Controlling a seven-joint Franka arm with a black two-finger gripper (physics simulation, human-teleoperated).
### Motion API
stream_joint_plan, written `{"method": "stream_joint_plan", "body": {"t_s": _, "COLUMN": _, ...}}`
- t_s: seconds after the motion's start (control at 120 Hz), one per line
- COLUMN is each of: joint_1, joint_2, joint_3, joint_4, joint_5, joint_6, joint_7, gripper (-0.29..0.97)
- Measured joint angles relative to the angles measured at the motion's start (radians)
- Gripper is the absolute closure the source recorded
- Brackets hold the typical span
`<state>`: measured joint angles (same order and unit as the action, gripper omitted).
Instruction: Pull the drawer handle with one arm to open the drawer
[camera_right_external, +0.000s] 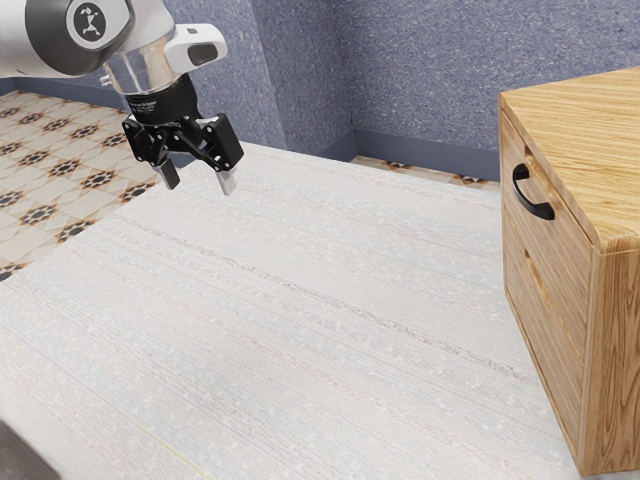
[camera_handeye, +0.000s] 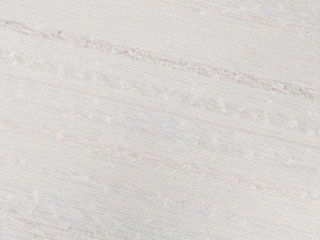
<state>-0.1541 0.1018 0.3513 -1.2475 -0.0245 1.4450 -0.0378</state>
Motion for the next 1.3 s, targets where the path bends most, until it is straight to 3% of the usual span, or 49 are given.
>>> {"method": "stream_joint_plan", "body": {"t_s": 0.15, "joint_1": -0.002, "joint_2": -0.005, "joint_3": 0.0, "joint_4": 0.011, "joint_5": 0.0, "joint_6": -0.002, "joint_7": 0.001, "gripper": 0.0}}
{"method": "stream_joint_plan", "body": {"t_s": 0.3, "joint_1": 0.027, "joint_2": -0.086, "joint_3": -0.058, "joint_4": 0.212, "joint_5": 0.021, "joint_6": -0.045, "joint_7": -0.009, "gripper": 0.0}}
{"method": "stream_joint_plan", "body": {"t_s": 0.4, "joint_1": 0.045, "joint_2": -0.07, "joint_3": -0.09, "joint_4": 0.22, "joint_5": 0.031, "joint_6": -0.031, "joint_7": -0.015, "gripper": 0.0}}
{"method": "stream_joint_plan", "body": {"t_s": 0.567, "joint_1": -0.02, "joint_2": -0.032, "joint_3": -0.094, "joint_4": 0.217, "joint_5": 0.047, "joint_6": -0.005, "joint_7": -0.024, "gripper": 0.0}}
{"method": "stream_joint_plan", "body": {"t_s": 0.708, "joint_1": -0.05, "joint_2": 0.016, "joint_3": -0.101, "joint_4": 0.143, "joint_5": 0.074, "joint_6": 0.007, "joint_7": -0.044, "gripper": 0.0}}
{"method": "stream_joint_plan", "body": {"t_s": 0.833, "joint_1": -0.053, "joint_2": -0.103, "joint_3": -0.134, "joint_4": -0.162, "joint_5": 0.084, "joint_6": 0.079, "joint_7": -0.063, "gripper": 0.0}}
{"method": "stream_joint_plan", "body": {"t_s": 0.908, "joint_1": -0.053, "joint_2": -0.162, "joint_3": -0.139, "joint_4": -0.263, "joint_5": 0.034, "joint_6": 0.108, "joint_7": -0.082, "gripper": 0.0}}
{"method": "stream_joint_plan", "body": {"t_s": 1.05, "joint_1": -0.046, "joint_2": -0.185, "joint_3": -0.134, "joint_4": -0.296, "joint_5": -0.063, "joint_6": 0.16, "joint_7": -0.146, "gripper": 0.0}}
{"method": "stream_joint_plan", "body": {"t_s": 1.167, "joint_1": -0.033, "joint_2": -0.148, "joint_3": -0.073, "joint_4": -0.3, "joint_5": -0.211, "joint_6": 0.239, "joint_7": -0.207, "gripper": 0.0}}
{"method": "stream_joint_plan", "body": {"t_s": 1.3, "joint_1": 0.036, "joint_2": -0.124, "joint_3": -0.067, "joint_4": -0.298, "joint_5": -0.338, "joint_6": 0.34, "joint_7": -0.265, "gripper": 0.0}}
